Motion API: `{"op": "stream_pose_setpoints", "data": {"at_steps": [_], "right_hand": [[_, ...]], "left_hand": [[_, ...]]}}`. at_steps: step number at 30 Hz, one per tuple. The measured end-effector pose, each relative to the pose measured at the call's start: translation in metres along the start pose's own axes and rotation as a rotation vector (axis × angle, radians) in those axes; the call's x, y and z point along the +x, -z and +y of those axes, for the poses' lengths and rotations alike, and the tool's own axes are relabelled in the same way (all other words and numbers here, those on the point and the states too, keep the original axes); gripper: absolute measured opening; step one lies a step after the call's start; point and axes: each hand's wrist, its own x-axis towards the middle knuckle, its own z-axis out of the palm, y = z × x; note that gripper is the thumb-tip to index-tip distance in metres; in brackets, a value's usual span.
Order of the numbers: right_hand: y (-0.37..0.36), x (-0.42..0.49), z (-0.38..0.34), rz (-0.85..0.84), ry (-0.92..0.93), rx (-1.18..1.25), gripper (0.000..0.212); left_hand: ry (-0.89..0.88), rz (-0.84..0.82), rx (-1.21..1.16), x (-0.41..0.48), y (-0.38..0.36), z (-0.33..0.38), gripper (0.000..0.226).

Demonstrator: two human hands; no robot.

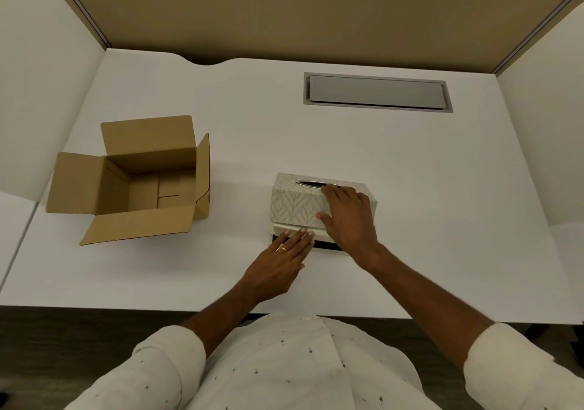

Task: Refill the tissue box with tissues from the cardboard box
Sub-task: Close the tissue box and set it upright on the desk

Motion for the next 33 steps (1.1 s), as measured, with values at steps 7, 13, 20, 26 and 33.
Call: {"op": "stream_pose_setpoints", "data": {"at_steps": [7, 13, 20, 26, 33], "right_hand": [[-0.008, -0.015, -0.004, -0.024, -0.008, -0.026, 0.06], [-0.01, -0.018, -0.004, -0.04, -0.005, -0.031, 0.072], [-0.008, -0.019, 0.001, -0.103, 0.031, -0.074, 0.088], [-0.018, -0.029, 0.004, -0.131, 0.064, -0.126, 0.114], [-0.031, -0.025, 0.01, -0.114, 0.092, -0.224, 0.118]], "left_hand": [[0.001, -0.015, 0.027, -0.004, -0.007, 0.005, 0.059], [-0.003, -0.013, 0.039, -0.009, -0.013, 0.009, 0.06], [0.021, -0.043, 0.061, -0.008, -0.015, 0.013, 0.062], [0.065, -0.125, 0.066, -0.007, -0.015, 0.016, 0.067], [0.081, -0.191, 0.059, -0.005, -0.015, 0.016, 0.07]]}}
